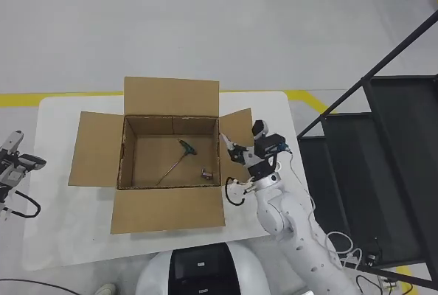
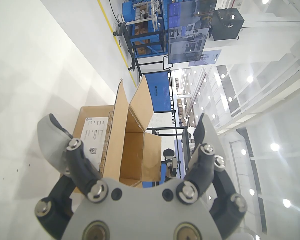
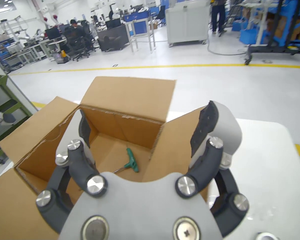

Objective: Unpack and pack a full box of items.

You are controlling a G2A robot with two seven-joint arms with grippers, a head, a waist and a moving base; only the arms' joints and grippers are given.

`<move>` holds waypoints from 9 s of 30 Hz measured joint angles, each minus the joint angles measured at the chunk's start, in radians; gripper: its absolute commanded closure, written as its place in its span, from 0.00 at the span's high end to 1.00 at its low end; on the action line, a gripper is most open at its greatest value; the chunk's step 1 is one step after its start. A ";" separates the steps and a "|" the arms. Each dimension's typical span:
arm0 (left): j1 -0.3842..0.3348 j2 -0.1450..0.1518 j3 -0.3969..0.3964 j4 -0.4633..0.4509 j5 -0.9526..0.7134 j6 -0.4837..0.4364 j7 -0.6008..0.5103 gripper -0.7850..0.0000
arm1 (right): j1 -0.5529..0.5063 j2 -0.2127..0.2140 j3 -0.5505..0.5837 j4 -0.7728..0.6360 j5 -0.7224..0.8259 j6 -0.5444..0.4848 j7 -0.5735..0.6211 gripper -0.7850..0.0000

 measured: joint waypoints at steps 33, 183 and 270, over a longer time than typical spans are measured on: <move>0.000 0.000 0.000 0.000 0.000 0.000 0.000 1.00 | 0.015 0.014 0.224 0.395 0.092 0.119 0.372 0.42; 0.097 0.033 -0.011 -0.140 0.336 -0.116 -0.222 1.00 | -0.027 0.042 0.278 -0.058 0.932 -0.363 0.576 1.00; -0.333 0.088 0.485 0.084 0.001 -0.363 -0.545 1.00 | 0.460 0.027 0.006 0.523 1.353 -0.504 0.873 1.00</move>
